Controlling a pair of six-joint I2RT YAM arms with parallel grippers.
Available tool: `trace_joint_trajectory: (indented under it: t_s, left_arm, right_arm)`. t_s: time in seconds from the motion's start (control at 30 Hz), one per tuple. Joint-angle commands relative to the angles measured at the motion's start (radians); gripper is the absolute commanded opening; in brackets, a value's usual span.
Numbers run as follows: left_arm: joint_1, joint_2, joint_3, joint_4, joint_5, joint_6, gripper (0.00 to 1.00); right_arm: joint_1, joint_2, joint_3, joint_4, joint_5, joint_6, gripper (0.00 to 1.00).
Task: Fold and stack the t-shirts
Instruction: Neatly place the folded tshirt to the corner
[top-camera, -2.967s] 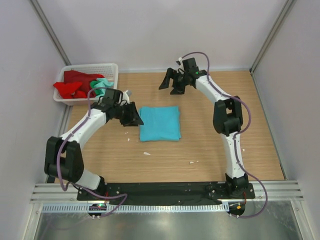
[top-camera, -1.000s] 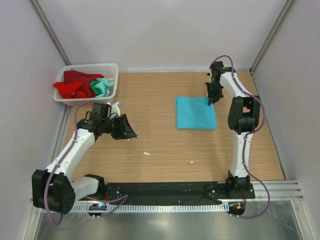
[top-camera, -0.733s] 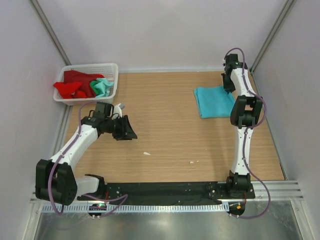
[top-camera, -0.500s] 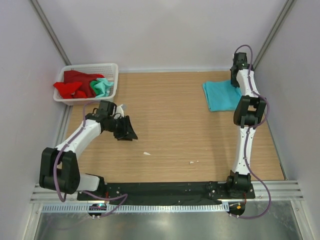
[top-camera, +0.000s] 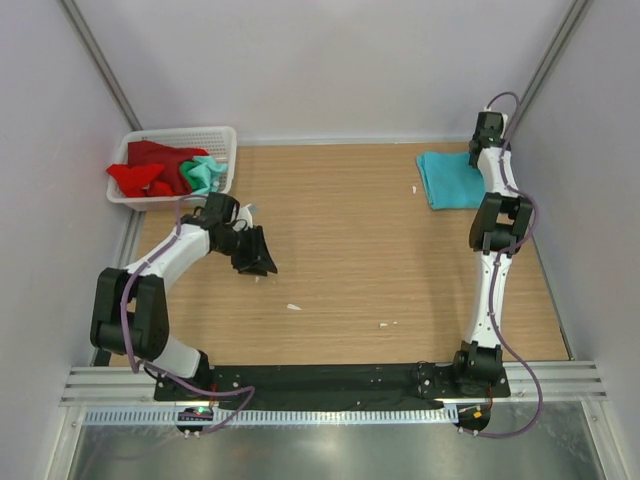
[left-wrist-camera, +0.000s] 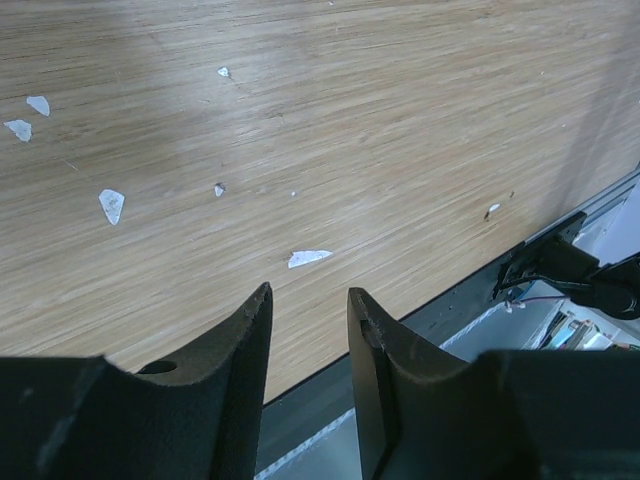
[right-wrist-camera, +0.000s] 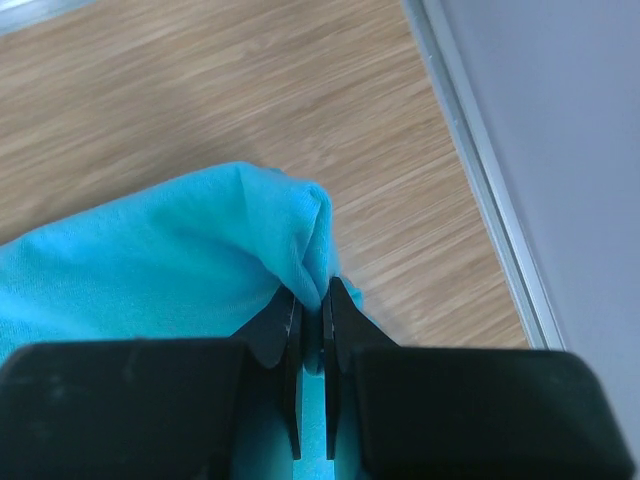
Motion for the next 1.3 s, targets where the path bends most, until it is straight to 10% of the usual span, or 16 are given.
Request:
trace_joint_trajectory:
  t_s: [0.0,0.63,1.0,1.27]
  left_arm:
    - [0.006,0.006,0.041,0.004,0.001,0.019,0.37]
    - [0.008,0.035,0.049,0.019,-0.021,-0.027,0.37]
    - [0.006,-0.067,0.057,-0.018,-0.018,-0.043,0.37]
    - [0.008,-0.236,-0.061,-0.022,0.091,-0.024,0.38]
  right_arm:
    - [-0.027,0.006,0.071,0.093,0.041,0.031,0.01]
    - [-0.049,0.091,0.114,0.293,0.056,-0.088,0.03]
    - [-0.012,-0.112,0.11,0.15,0.235,-0.144,0.91]
    - [0.164,-0.598,-0.385,-0.069,0.122,0.055,1.0]
